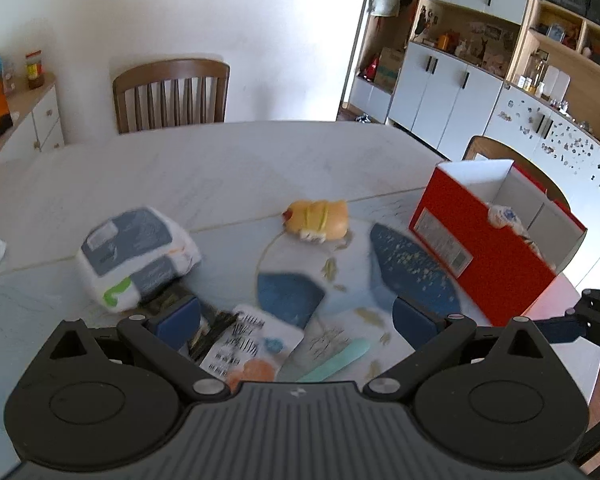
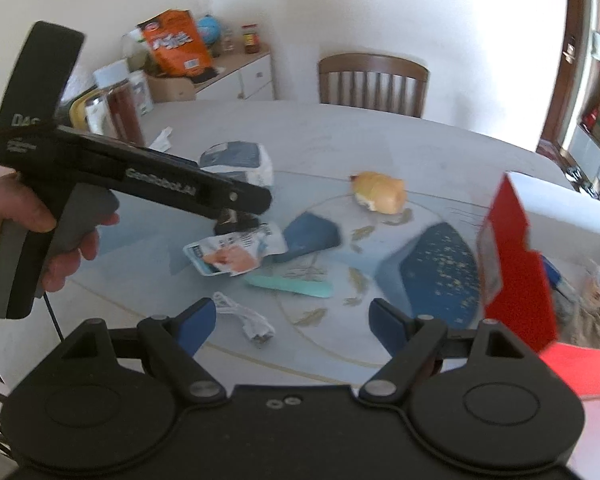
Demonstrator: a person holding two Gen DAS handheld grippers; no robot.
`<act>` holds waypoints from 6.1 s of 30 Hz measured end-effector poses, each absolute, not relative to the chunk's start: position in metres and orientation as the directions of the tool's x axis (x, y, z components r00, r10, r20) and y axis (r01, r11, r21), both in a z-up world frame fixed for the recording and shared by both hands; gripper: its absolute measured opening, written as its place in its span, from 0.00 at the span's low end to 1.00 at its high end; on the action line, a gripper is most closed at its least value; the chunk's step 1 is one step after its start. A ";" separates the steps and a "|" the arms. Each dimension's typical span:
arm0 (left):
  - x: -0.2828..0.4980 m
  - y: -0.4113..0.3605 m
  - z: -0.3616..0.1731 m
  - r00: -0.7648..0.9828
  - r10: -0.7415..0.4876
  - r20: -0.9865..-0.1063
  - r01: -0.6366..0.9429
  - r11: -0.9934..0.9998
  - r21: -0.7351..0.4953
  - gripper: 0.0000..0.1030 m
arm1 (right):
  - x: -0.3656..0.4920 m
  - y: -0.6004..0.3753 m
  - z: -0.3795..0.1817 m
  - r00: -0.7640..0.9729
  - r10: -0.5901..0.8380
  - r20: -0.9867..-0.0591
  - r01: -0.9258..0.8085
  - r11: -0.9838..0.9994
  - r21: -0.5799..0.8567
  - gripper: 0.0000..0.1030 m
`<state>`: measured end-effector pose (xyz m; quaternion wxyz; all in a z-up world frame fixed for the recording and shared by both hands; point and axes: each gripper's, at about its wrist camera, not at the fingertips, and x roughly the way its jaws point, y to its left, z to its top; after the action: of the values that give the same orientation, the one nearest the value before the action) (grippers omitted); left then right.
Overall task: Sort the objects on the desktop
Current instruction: 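Withdraw both tools from the box toward the items on the table, then grasp the white sausage snack pack with the left tool while the right grasps the white USB cable, then carry the sausage pack and USB cable with both tools over the red box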
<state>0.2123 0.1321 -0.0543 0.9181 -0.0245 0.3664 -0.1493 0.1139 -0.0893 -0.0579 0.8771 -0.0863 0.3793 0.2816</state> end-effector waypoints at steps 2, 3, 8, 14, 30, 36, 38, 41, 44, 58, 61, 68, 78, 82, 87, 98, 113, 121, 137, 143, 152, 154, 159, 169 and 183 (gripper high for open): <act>0.212 0.137 -0.062 0.684 -0.286 -0.671 0.255 0.956 -0.147 1.00 | 0.113 -0.081 -0.065 0.556 0.427 -0.713 -0.571 0.820 0.046 0.81; 0.211 0.139 -0.066 0.682 -0.287 -0.672 0.258 0.955 -0.146 1.00 | 0.113 -0.078 -0.068 0.554 0.429 -0.714 -0.573 0.818 0.046 0.81; 0.213 0.148 -0.082 0.675 -0.285 -0.681 0.265 0.954 -0.136 1.00 | 0.114 -0.067 -0.080 0.547 0.442 -0.711 -0.589 0.807 0.048 0.81; 0.222 0.157 -0.100 0.652 -0.309 -0.693 0.290 0.945 -0.149 1.00 | 0.114 -0.052 -0.096 0.532 0.440 -0.723 -0.625 0.781 0.015 0.80; 0.242 0.157 -0.141 0.596 -0.312 -0.740 0.313 0.939 -0.144 1.00 | 0.135 -0.024 -0.140 0.497 0.420 -0.759 -0.673 0.739 -0.032 0.75; 0.243 0.157 -0.144 0.606 -0.310 -0.733 0.313 0.939 -0.139 1.00 | 0.142 -0.018 -0.151 0.470 0.433 -0.769 -0.696 0.718 -0.021 0.63; 0.243 0.156 -0.145 0.612 -0.308 -0.728 0.318 0.939 -0.131 1.00 | 0.144 -0.016 -0.151 0.470 0.441 -0.765 -0.700 0.714 -0.019 0.57; 0.240 0.153 -0.147 0.622 -0.299 -0.724 0.332 0.938 -0.102 1.00 | 0.146 -0.015 -0.150 0.450 0.461 -0.765 -0.715 0.699 0.001 0.46; 0.238 0.152 -0.148 0.635 -0.294 -0.714 0.333 0.939 -0.090 1.00 | 0.146 -0.017 -0.150 0.441 0.473 -0.763 -0.722 0.692 0.012 0.44; 0.227 0.144 -0.147 0.647 -0.244 -0.723 0.270 0.959 -0.083 0.99 | 0.151 -0.055 -0.147 0.470 0.418 -0.777 -0.670 0.743 -0.006 0.22; 0.220 0.139 -0.148 0.653 -0.230 -0.722 0.281 0.958 -0.051 0.97 | 0.150 -0.067 -0.147 0.485 0.396 -0.779 -0.649 0.760 -0.018 0.22; 0.220 0.137 -0.145 0.665 -0.226 -0.711 0.258 0.964 -0.065 0.84 | 0.149 -0.084 -0.146 0.485 0.385 -0.785 -0.625 0.781 -0.003 0.22; 0.234 0.134 -0.140 0.650 -0.234 -0.723 0.177 0.972 -0.156 0.84 | 0.148 -0.087 -0.146 0.482 0.391 -0.784 -0.629 0.777 0.001 0.22; 0.240 0.118 -0.142 0.659 -0.175 -0.732 0.157 0.983 -0.094 0.84 | 0.147 -0.088 -0.146 0.483 0.394 -0.782 -0.631 0.776 0.001 0.22; 0.243 0.107 -0.147 0.678 -0.111 -0.726 0.136 0.990 -0.025 0.84 | 0.145 -0.089 -0.146 0.486 0.400 -0.777 -0.636 0.771 0.000 0.22; 0.236 0.102 -0.145 0.707 -0.065 -0.704 0.128 0.991 0.037 0.58 | 0.144 -0.095 -0.144 0.467 0.408 -0.785 -0.645 0.764 0.014 0.19; 0.214 0.102 -0.128 0.713 -0.077 -0.697 0.097 0.995 -0.010 0.58 | 0.139 -0.115 -0.122 0.501 0.415 -0.759 -0.618 0.786 0.022 0.18; 0.199 0.095 -0.110 0.717 -0.087 -0.692 0.108 0.994 -0.014 0.58 | 0.133 -0.129 -0.106 0.529 0.411 -0.742 -0.591 0.806 0.025 0.18; 0.166 0.067 -0.057 0.738 -0.149 -0.658 0.147 0.987 -0.058 0.58 | 0.132 -0.178 -0.061 0.597 0.390 -0.701 -0.487 0.871 0.069 0.18; 0.162 0.051 -0.034 0.755 -0.178 -0.631 0.175 0.982 -0.068 0.58 | 0.142 -0.203 -0.040 0.615 0.409 -0.674 -0.463 0.879 0.111 0.18; 0.163 0.024 -0.019 0.756 -0.190 -0.626 0.187 0.980 -0.071 0.58 | 0.155 -0.236 -0.017 0.645 0.420 -0.639 -0.463 0.880 0.111 0.18; 0.164 0.017 -0.018 0.758 -0.190 -0.624 0.187 0.980 -0.071 0.58 | 0.158 -0.244 -0.015 0.649 0.418 -0.635 -0.462 0.880 0.107 0.18; 0.169 -0.003 -0.015 0.760 -0.191 -0.622 0.195 0.979 -0.063 0.58 | 0.167 -0.267 -0.012 0.658 0.413 -0.630 -0.450 0.886 0.110 0.18; 0.184 -0.053 -0.009 0.760 -0.216 -0.613 0.227 0.972 -0.060 0.58 | 0.184 -0.318 -0.013 0.676 0.377 -0.633 -0.419 0.904 0.091 0.18; 0.215 -0.130 -0.004 0.725 -0.278 -0.630 0.328 0.944 -0.039 0.58 | 0.203 -0.379 -0.023 0.695 0.315 -0.646 -0.355 0.932 0.073 0.18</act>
<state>0.2146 -0.1303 -0.0039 0.9279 0.0373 0.3332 -0.1631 0.2034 -0.3791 -0.0231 0.9202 -0.0286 0.3455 0.1819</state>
